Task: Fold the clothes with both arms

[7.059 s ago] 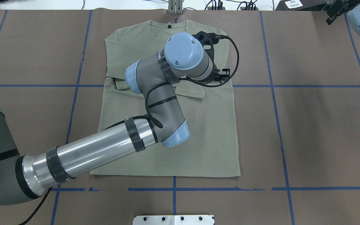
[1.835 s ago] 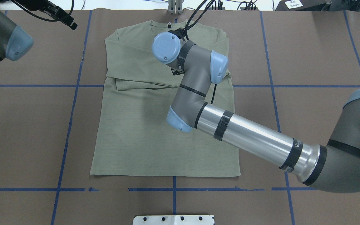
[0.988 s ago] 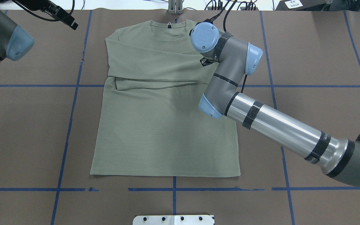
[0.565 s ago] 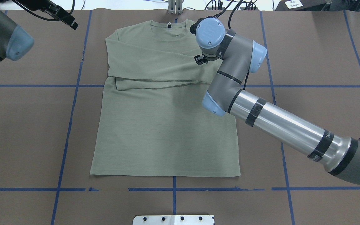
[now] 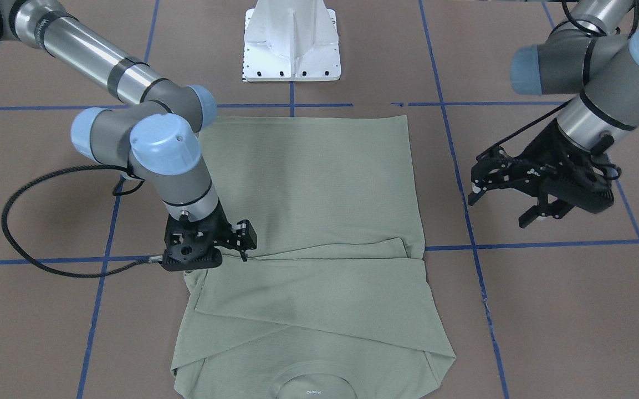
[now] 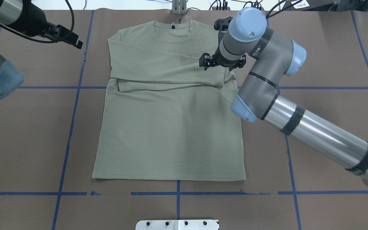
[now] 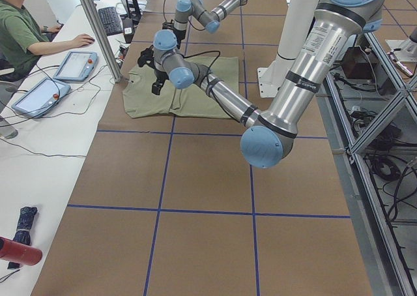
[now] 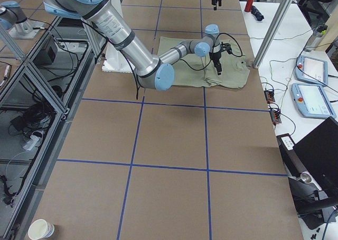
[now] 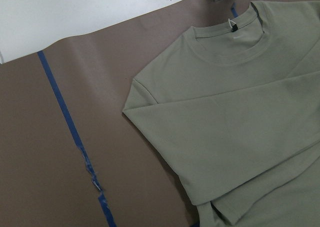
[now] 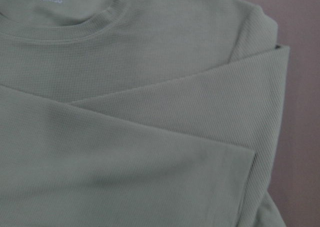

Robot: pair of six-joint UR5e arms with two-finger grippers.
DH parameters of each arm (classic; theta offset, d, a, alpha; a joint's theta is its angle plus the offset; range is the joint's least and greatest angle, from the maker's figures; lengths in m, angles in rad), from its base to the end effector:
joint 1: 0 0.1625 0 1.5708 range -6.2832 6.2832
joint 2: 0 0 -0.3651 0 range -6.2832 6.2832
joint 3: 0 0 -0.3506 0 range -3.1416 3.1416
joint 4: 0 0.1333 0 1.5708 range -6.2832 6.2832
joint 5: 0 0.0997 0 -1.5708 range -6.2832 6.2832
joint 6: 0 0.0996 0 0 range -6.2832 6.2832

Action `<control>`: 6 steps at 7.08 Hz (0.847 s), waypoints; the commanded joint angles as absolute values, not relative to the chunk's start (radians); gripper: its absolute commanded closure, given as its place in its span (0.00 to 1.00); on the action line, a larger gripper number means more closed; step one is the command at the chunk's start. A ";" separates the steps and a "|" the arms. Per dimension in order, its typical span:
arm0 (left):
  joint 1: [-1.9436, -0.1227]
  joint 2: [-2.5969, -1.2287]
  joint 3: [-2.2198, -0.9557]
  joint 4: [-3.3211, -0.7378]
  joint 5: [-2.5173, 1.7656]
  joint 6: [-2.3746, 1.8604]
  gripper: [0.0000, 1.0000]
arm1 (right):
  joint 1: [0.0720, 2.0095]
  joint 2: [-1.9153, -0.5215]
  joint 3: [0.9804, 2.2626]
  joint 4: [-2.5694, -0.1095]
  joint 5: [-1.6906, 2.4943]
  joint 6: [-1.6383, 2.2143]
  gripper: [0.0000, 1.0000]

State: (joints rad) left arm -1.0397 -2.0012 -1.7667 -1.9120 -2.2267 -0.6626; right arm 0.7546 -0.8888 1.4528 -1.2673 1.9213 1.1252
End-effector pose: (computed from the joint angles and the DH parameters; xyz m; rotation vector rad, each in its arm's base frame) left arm 0.2200 -0.5178 0.2515 0.4302 1.0195 0.1992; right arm -0.4146 -0.5258 0.2430 0.2139 -0.8935 0.1350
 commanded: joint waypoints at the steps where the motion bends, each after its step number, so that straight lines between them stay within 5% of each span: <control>1: -0.925 -1.910 -1.924 -1.913 -2.130 -0.866 0.00 | 0.708 -1.174 1.827 -1.246 1.936 1.350 0.00; 3: -0.833 -1.811 -2.046 -1.921 -2.019 -0.981 0.00 | 0.616 -1.331 1.980 -1.202 1.877 1.486 0.00; 6: -0.676 -1.575 -2.068 -2.241 -1.900 -1.199 0.00 | 0.508 -1.447 1.982 -0.963 1.766 1.669 0.00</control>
